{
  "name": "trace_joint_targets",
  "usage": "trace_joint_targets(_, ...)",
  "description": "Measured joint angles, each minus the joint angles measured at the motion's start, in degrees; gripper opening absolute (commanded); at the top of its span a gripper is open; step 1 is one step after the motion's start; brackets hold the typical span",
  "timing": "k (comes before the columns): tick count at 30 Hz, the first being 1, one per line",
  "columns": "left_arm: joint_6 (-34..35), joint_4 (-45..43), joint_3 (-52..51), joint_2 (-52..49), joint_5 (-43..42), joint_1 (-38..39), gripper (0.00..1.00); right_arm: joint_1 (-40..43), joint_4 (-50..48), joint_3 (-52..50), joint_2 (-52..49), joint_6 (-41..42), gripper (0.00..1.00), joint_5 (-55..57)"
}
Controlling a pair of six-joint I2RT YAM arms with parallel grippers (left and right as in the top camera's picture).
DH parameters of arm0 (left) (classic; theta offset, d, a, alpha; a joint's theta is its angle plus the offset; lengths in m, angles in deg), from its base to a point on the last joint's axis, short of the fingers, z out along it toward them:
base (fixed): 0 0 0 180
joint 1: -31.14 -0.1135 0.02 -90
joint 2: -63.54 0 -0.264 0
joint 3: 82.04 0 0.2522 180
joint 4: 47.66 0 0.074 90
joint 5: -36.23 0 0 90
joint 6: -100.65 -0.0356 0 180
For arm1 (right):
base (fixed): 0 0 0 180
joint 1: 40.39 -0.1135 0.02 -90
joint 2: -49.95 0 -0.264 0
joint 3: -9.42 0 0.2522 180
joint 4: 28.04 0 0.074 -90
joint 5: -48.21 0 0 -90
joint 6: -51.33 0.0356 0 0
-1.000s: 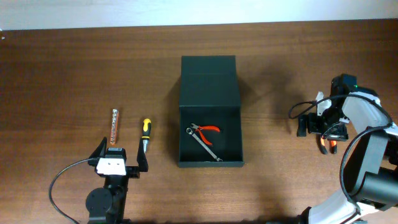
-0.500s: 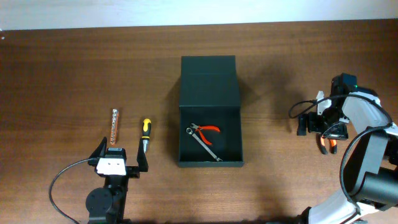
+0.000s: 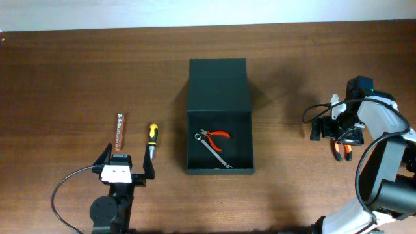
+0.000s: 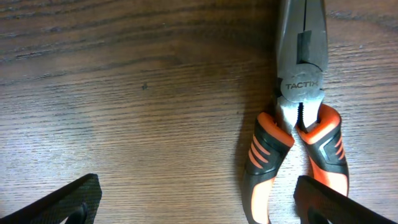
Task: Pack container
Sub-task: 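Lower the right gripper and grasp the needle-nose pliers at the handles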
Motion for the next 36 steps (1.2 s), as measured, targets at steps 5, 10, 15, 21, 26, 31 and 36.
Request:
trace_joint_targets(5, 0.0, 0.0, 0.0, 0.0, 0.0, 0.0, 0.99, 0.0, -0.04, 0.0, 0.0, 0.0, 0.99, -0.02)
trace_joint_targets(10, 0.0, 0.0, 0.0, 0.0, -0.02, 0.0, 0.99, 0.0, -0.26, 0.0, 0.0, 0.0, 0.99, -0.02)
trace_joint_targets(15, 0.0, 0.0, 0.0, 0.0, 0.0, 0.0, 0.99, 0.0, -1.7, -1.01, -0.02, -0.04, 0.99, -0.02)
trace_joint_targets(21, 0.02, 0.0, 0.0, 0.0, 0.0, 0.0, 0.99, 0.0, -2.78, -2.62, -0.11, -0.02, 0.99, -0.04)
trace_joint_targets(26, 0.02, 0.0, 0.0, 0.0, -0.02, 0.0, 0.99, 0.0, -3.21, -2.89, -0.13, -0.02, 0.99, -0.22)
trace_joint_targets(31, 0.02, 0.0, 0.0, 0.0, 0.0, 0.0, 0.99, 0.0, -5.38, -4.28, -0.13, -0.02, 0.99, -0.46)
trace_joint_targets(36, 0.0, 0.0, 0.0, 0.0, -0.02, 0.0, 0.99, 0.0, -5.57, -4.5, -0.15, 0.04, 0.99, -0.44)
